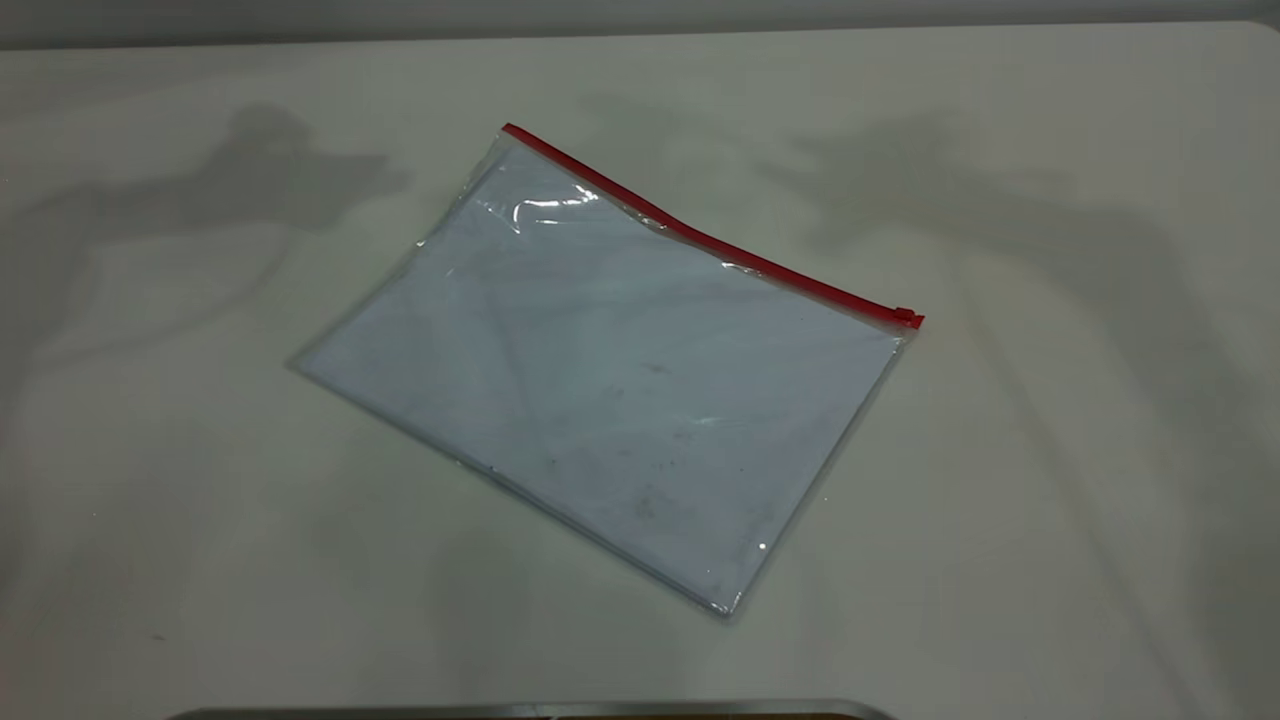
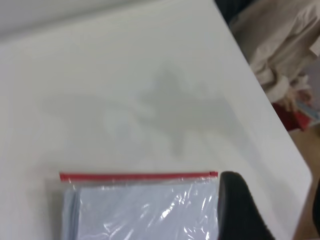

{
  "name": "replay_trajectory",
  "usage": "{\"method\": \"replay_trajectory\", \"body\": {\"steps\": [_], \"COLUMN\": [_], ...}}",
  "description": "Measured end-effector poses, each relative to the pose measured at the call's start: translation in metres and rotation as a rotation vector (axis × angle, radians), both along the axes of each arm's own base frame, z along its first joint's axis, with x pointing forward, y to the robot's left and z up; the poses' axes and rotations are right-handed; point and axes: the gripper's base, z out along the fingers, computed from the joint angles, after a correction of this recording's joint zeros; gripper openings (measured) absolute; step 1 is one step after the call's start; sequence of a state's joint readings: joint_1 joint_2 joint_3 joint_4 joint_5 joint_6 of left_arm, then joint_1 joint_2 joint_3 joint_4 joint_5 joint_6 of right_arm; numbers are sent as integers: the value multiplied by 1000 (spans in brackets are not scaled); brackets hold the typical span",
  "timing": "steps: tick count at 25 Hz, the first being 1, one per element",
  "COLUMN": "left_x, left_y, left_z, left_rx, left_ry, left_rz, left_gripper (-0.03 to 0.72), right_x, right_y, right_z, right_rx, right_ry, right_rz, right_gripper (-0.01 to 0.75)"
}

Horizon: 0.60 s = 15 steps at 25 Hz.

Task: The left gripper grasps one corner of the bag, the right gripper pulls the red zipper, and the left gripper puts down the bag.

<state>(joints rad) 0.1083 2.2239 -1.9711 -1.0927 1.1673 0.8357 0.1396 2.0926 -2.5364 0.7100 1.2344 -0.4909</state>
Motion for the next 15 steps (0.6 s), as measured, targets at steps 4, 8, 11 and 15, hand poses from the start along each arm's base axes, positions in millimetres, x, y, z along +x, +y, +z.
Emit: {"method": "replay_trajectory", "body": {"steps": [4, 8, 11, 15], "left_x": [-37, -82, -113, -147], "left_y": [1, 4, 10, 19], "left_z": [83, 147, 180, 209], "left_rx": [134, 264, 371, 477], "left_ry": [-185, -277, -302, -289], "left_rz": [-5, 59, 145, 304], "left_gripper": [426, 426, 417, 384], "right_x": [-34, -70, -94, -121], "right_y": [-14, -27, -32, -38], "right_z": [41, 72, 81, 67], "right_rx": [-51, -80, -83, -118], "right_ry": [-75, -130, -114, -21], "right_rz": [-108, -194, -222, -237], "right_gripper": [372, 372, 372, 372]}}
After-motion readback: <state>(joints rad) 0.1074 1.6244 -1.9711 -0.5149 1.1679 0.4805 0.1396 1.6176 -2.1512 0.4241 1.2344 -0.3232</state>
